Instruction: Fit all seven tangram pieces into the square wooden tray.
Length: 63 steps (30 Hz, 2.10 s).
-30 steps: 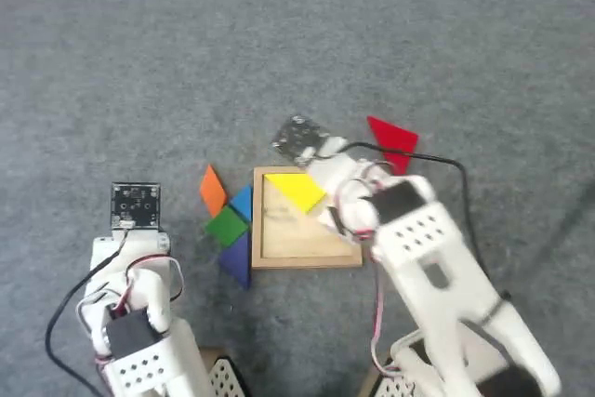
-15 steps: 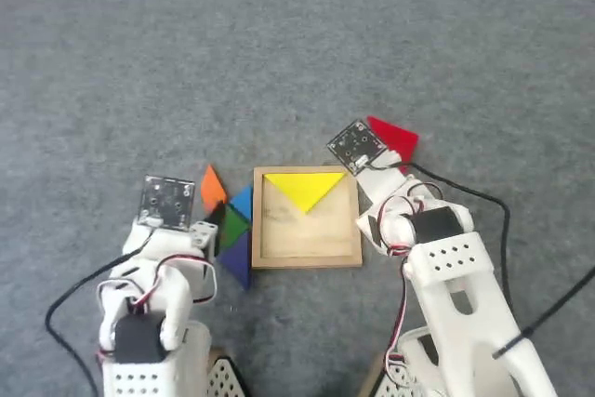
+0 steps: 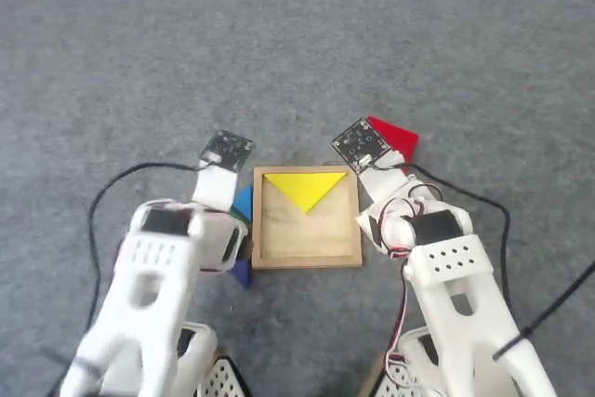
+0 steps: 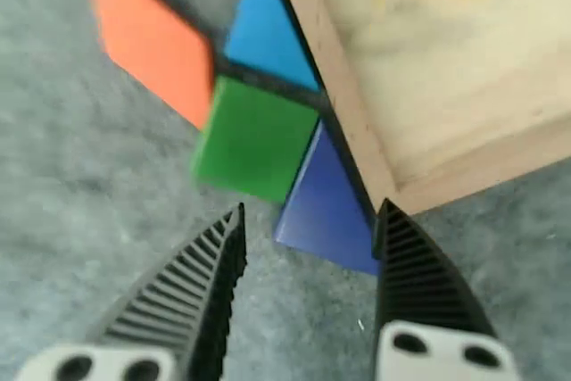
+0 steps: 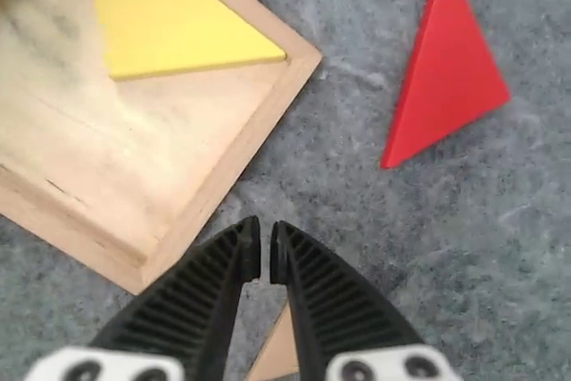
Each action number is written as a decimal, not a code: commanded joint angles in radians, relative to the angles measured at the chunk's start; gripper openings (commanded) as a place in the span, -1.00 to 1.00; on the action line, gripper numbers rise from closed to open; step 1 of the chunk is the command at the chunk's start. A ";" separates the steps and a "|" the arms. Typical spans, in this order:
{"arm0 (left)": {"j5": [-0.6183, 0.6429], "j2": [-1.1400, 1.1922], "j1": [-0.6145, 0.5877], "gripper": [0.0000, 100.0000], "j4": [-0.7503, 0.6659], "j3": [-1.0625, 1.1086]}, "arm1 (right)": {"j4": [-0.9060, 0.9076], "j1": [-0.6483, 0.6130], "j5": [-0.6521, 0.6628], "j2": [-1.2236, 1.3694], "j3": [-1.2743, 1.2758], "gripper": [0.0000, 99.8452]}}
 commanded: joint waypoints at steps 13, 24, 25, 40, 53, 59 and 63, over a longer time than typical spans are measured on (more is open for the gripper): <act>0.198 0.207 -0.077 -0.43 -0.064 -0.030 | -0.036 0.013 -0.008 -0.036 -0.006 -0.93; 0.137 0.206 -0.147 -0.41 -0.031 -0.036 | -0.036 0.012 -0.009 -0.036 -0.006 -0.93; 0.137 0.206 -0.146 -0.41 -0.035 -0.036 | -0.036 0.012 -0.009 -0.036 -0.006 -0.93; 0.249 0.531 -0.060 -0.48 -0.080 -0.154 | -0.038 0.008 -0.009 -0.036 -0.006 -0.93; 0.247 0.376 -0.066 -0.60 -0.127 -0.071 | -0.038 0.010 -0.009 -0.036 -0.006 -0.93; 0.213 0.376 -0.066 -0.62 -0.127 -0.068 | -0.038 0.010 -0.009 -0.036 -0.006 -0.93; 0.213 0.376 -0.063 -0.67 -0.127 -0.068 | -0.038 0.012 -0.009 -0.036 -0.006 -0.93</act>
